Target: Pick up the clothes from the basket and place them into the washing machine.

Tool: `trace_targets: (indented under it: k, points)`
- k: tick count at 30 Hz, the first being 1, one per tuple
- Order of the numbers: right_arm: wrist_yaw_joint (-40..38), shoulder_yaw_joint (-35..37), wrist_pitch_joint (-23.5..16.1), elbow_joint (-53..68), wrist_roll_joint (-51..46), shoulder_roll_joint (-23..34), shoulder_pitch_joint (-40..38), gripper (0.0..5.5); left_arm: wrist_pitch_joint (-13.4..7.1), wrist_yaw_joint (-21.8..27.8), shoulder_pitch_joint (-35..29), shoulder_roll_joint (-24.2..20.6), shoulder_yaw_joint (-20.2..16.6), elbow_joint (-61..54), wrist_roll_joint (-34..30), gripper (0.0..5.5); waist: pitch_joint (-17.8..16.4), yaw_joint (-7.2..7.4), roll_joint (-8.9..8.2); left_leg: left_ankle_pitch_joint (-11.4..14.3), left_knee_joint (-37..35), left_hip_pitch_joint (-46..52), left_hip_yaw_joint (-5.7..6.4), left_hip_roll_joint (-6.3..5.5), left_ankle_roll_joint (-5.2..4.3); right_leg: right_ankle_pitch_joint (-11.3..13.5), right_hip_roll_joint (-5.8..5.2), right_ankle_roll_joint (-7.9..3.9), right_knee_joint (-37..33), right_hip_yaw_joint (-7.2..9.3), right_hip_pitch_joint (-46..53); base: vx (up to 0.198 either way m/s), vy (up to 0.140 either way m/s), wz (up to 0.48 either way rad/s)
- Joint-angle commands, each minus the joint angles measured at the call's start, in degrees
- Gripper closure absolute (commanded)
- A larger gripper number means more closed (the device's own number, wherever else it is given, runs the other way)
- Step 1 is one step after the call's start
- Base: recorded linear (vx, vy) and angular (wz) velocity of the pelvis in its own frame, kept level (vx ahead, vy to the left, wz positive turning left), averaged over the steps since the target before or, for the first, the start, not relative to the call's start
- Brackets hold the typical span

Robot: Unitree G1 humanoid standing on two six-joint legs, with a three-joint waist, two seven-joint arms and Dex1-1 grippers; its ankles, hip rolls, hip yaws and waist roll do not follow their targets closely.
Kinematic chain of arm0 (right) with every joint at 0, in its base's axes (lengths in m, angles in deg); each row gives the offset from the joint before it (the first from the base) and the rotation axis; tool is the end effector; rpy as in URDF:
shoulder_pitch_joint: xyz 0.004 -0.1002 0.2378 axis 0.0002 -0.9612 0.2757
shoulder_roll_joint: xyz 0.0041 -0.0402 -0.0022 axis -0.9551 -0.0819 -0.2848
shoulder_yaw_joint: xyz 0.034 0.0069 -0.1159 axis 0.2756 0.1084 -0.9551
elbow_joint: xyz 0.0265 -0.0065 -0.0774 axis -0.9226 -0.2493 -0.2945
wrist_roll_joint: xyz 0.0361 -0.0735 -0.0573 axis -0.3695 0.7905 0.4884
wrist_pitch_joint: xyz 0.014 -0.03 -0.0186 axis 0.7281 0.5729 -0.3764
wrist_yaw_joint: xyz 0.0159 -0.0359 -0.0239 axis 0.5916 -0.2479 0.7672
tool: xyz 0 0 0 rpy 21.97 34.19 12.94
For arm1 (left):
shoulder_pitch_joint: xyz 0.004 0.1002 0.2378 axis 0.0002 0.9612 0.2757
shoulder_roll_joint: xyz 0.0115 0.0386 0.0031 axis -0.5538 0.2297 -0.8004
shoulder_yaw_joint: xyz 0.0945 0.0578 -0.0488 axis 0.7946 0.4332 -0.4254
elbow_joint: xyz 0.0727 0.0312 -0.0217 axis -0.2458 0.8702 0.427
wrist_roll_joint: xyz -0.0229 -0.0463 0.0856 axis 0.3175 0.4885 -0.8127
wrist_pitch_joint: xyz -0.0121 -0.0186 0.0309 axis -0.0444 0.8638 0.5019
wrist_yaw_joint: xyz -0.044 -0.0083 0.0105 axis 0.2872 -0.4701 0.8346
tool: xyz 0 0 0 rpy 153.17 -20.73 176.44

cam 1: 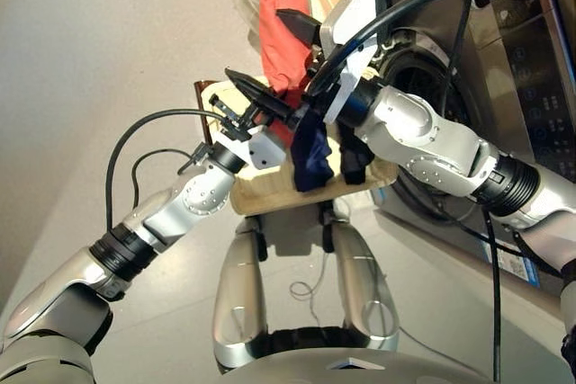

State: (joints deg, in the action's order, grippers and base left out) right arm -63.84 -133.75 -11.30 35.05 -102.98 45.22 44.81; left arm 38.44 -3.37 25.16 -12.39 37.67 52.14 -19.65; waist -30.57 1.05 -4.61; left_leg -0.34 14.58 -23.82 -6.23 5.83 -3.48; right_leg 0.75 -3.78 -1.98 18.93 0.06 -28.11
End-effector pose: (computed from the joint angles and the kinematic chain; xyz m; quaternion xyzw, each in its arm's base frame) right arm 0.2789 -0.0798 0.2264 -0.0311 -0.2153 0.5020 0.8371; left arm 0.2603 0.1666 0.1290 0.3972 -0.3461 -0.1888 0.8288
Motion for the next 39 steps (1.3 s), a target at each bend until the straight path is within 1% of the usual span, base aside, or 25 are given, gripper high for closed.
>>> trace_targets:
  k: [1, 2, 3, 4, 5, 6, 7, 8, 14, 18, 19, 22, 25, 29, 39]
  points:
    - [0.13, 2.38, -3.54, 4.63, -0.15, -0.46, 4.65, 0.00, -4.37, -1.12, -2.81, -0.54, -0.13, -5.74, -2.59, 5.50, 0.78, -0.12, 0.22, 1.77, 2.88, 0.20, 1.99, -1.13, -1.69, -0.97, -2.91, -5.50, -0.98, -0.79, 2.53, 0.000, 0.000, 0.000]
    - [0.15, 2.61, -3.61, 4.95, 0.07, -0.33, 4.37, 0.63, -4.22, -1.20, -2.80, -0.59, -0.29, -5.76, -2.75, 5.50, 0.78, -0.11, 0.25, 1.74, 2.93, 0.16, 2.01, -1.12, -1.71, -0.99, -2.94, -5.48, -0.92, -0.73, 2.51, 0.000, 0.000, 0.000]
    - [-0.01, 3.07, -3.81, 5.49, 0.76, -0.16, 3.94, 2.33, -4.19, -1.36, -2.52, -0.55, -0.59, -5.94, -2.78, 5.50, 0.78, -0.04, 0.24, 1.74, 2.99, 0.08, 2.03, -1.10, -1.71, -1.04, -2.92, -5.46, -0.82, -0.73, 2.48, 0.000, 0.000, 0.000]
    - [-0.21, 3.59, -3.89, 5.92, 1.58, 0.00, 3.41, 2.70, -4.15, -1.49, -2.27, -0.41, -0.77, -5.93, -2.87, 5.50, 0.78, 0.02, 0.24, 1.75, 3.03, 0.05, 2.09, -1.11, -1.71, -1.10, -2.87, -5.43, -0.78, -0.76, 2.47, 0.000, 0.000, 0.000]
    - [-0.43, 4.25, -3.92, 6.06, 2.23, -0.08, 2.39, 2.78, -4.03, -1.71, -2.27, -0.19, -0.81, -5.82, -3.21, 5.50, 0.78, 0.01, 0.23, 1.78, 3.18, -0.05, 2.18, -1.09, -1.72, -1.17, -2.87, -5.41, -0.70, -0.76, 2.48, 0.000, 0.000, 0.000]
    - [-0.65, 4.89, -4.02, 6.12, 2.99, 0.04, 1.77, 2.76, -4.04, -1.93, -2.22, -0.03, -0.92, -5.70, -3.42, 5.50, 0.78, 0.02, 0.23, 1.77, 3.26, -0.13, 2.32, -1.11, -1.71, -1.18, -2.89, -5.39, -0.62, -0.75, 2.44, 0.000, 0.000, 0.000]
    - [-0.82, 5.33, -4.16, 6.19, 3.54, 0.12, 1.33, 1.96, -3.97, -2.16, -2.20, 0.12, -0.95, -5.57, -3.62, 5.50, 0.78, 0.04, 0.23, 1.76, 3.33, -0.24, 2.35, -1.11, -1.70, -1.19, -2.91, -5.41, -0.58, -0.70, 2.39, 0.000, 0.000, 0.000]
    - [-1.12, 6.01, -4.27, 6.49, 4.31, 0.43, 0.45, 0.00, -3.86, -2.39, -1.99, 0.32, -1.09, -5.56, -3.82, 5.50, 0.78, 0.09, 0.22, 1.76, 3.31, -0.29, 2.43, -1.14, -1.69, -1.21, -2.93, -5.41, -0.60, -0.64, 2.42, 0.000, 0.000, 0.000]
    - [-3.88, 12.76, -5.63, 8.76, 8.10, 0.73, -8.00, 0.00, -2.97, -3.80, -0.45, 1.22, -2.25, -4.86, -5.56, 5.50, 0.78, 0.58, 0.33, 1.73, 3.45, -0.64, 2.67, -1.18, -1.58, -1.32, -2.80, -5.41, -0.42, -0.65, 2.25, 0.000, 0.000, 0.000]
    - [-4.42, 15.04, -5.92, 11.03, 10.13, 2.95, -11.23, 0.00, -2.78, -4.59, 0.09, 0.98, -2.45, -4.65, -7.07, 5.50, 0.78, 0.77, 0.20, 1.78, 3.73, -0.80, 2.74, -1.13, -1.54, -1.40, -2.76, -5.42, -0.22, -0.70, 2.17, 0.000, 0.000, 0.000]
    - [-4.76, 16.11, -6.21, 11.87, 10.88, 4.30, -12.74, 0.00, -2.59, -4.94, 0.64, 0.87, -2.75, -4.68, -7.42, 5.50, 0.77, 0.92, 0.12, 1.79, 3.75, -0.87, 2.80, -1.22, -1.50, -1.28, -2.75, -5.45, -0.37, -0.82, 2.14, 0.000, 0.000, 0.000]
    - [-4.93, 16.92, -6.38, 12.59, 11.53, 5.79, -13.60, 0.00, -2.83, -5.38, 0.75, 0.41, -2.82, -4.86, -7.94, 5.50, 0.77, 0.99, 0.13, 1.84, 3.86, -0.87, 2.80, -1.21, -1.49, -1.18, -2.79, -5.45, -0.38, -0.84, 2.04, 0.000, 0.000, 0.000]
    - [-5.64, 18.19, -7.00, 13.79, 12.35, 7.91, -14.67, 0.00, -2.61, -5.98, 0.89, -0.33, -2.88, -5.29, -8.30, 5.50, 0.77, 1.27, 0.08, 1.93, 4.04, -0.94, 2.80, -1.26, -1.46, -1.21, -2.76, -5.47, -0.24, -1.00, 2.02, 0.000, 0.000, 0.000]
    - [-5.83, 18.98, -7.35, 14.48, 11.48, 9.61, -16.27, 0.00, -2.58, -6.59, 1.05, -1.07, -2.84, -5.76, -8.44, 5.50, 0.78, 1.29, 0.20, 1.80, 3.97, -0.99, 2.90, -1.35, -1.51, -1.23, -2.79, -5.41, -0.18, -1.07, 2.07, 0.000, 0.000, 0.000]
    - [-5.19, 15.62, -6.42, 13.57, 9.16, 10.72, -14.64, 0.00, -2.33, -6.54, 0.27, -1.46, -2.36, -5.47, -7.70, 5.50, 0.77, 1.02, 0.22, 1.65, 4.01, -1.14, 3.15, -1.36, -1.65, -1.30, -2.84, -5.32, -0.16, -0.92, 2.15, 0.000, 0.000, 0.000]
